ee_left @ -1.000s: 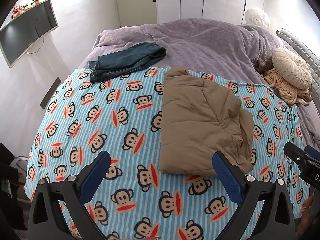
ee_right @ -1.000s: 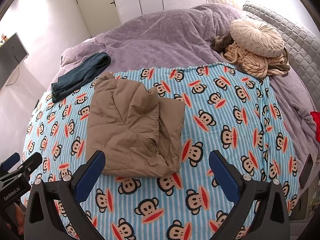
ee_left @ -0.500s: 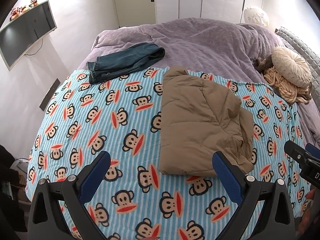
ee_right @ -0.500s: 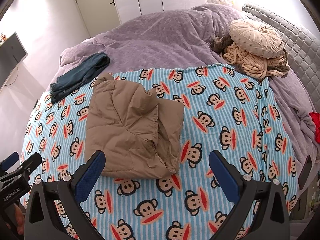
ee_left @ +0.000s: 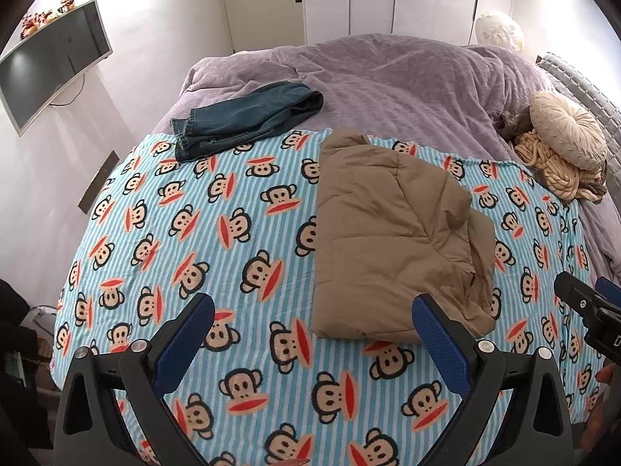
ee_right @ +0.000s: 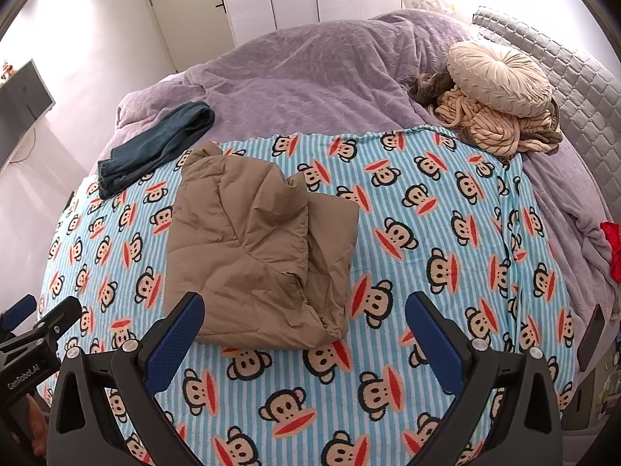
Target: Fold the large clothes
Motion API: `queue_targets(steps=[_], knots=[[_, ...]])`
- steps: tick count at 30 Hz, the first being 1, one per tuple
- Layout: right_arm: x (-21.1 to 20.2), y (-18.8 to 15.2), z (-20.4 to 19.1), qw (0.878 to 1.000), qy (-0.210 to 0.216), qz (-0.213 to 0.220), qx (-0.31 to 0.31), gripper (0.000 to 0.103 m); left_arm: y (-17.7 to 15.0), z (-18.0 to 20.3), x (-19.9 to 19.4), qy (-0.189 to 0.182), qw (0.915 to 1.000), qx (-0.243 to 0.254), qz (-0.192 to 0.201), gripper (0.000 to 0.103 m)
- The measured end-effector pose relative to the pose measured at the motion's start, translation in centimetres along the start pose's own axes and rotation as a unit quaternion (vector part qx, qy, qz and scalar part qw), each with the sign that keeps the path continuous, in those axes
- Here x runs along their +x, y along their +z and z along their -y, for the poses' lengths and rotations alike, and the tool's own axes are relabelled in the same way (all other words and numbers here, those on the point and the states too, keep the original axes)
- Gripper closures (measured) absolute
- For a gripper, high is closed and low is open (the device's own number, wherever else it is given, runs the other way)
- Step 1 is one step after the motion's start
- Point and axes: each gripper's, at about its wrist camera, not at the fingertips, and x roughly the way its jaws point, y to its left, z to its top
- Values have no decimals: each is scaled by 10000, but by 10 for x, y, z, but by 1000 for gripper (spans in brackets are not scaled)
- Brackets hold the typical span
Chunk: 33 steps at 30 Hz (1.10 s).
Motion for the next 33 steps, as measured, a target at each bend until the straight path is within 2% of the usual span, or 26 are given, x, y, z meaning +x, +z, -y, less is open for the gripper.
queue_targets(steps=[33], knots=[[-1, 0, -3, 10000, 12, 2, -5, 0, -2, 1, 1, 6, 10000, 57, 14, 1]])
